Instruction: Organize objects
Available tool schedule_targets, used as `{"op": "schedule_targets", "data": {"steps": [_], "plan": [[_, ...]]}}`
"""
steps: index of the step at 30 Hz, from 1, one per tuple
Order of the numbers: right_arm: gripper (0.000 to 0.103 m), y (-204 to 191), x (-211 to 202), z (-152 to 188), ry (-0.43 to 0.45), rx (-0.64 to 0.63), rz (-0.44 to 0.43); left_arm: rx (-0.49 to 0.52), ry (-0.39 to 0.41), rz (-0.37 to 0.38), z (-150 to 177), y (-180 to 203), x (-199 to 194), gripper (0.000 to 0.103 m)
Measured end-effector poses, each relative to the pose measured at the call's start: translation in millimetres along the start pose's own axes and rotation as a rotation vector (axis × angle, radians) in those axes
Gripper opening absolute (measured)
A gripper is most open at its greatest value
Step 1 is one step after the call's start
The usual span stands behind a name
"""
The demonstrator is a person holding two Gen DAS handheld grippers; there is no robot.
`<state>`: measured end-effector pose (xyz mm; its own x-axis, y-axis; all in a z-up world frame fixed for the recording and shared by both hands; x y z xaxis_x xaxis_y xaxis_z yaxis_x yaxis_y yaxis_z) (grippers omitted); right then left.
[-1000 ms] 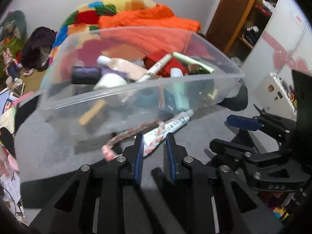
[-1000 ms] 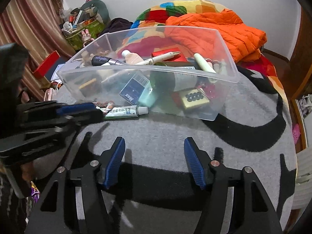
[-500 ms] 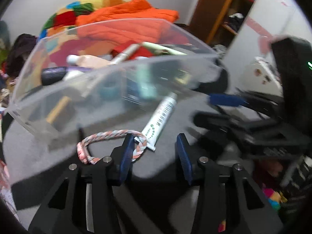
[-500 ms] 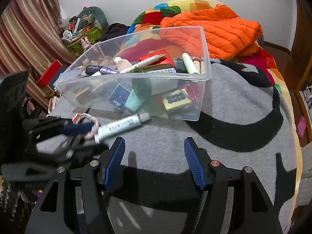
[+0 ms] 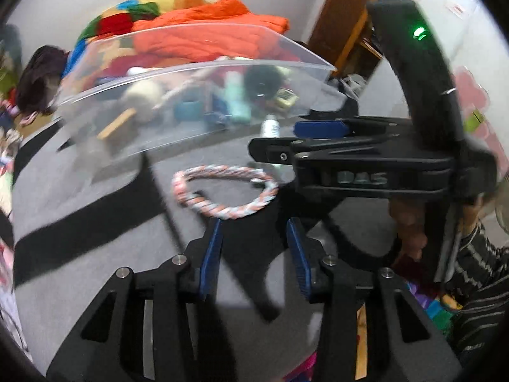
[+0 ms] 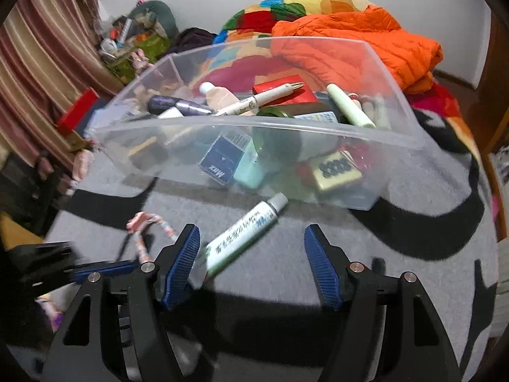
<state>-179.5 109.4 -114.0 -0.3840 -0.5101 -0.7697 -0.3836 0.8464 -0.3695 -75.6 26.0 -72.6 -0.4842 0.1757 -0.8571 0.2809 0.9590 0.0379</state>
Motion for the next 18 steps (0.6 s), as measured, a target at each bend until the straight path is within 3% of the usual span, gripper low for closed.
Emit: {"op": "schedule_targets", "data": {"steps": [5, 9, 13, 18], "plan": [[0.063, -7, 5, 1, 0.019, -0.033, 0.075, -0.095, 0.062, -0.054, -4, -28, -21, 0.043], [0.044, 1, -1, 3, 0.03, -0.031, 0.089, -0.167, 0.031, -0.1, -15, -48, -7, 0.043], [0.035, 4, -7, 8, 0.035, -0.053, 0.085, -0.154, 0.022, -0.108, -19, -46, 8, 0.043], [0.018, 9, -15, 14, 0.036, -0.078, 0.074, -0.097, 0.028, -0.187, -24, -34, 27, 0.04]]}}
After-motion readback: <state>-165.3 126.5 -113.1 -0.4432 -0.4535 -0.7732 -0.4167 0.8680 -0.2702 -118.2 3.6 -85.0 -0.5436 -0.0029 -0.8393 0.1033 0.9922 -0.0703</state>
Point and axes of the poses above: each gripper's, at about its wrist camera, not at the fingertips, and x roughly the way its jaws point, y to its right, z to its underside, the point moved 3 cm from there along x, roughly the way its jaws point, and after that the axes turned 13 degrees about -z, right-handed, at the moved point
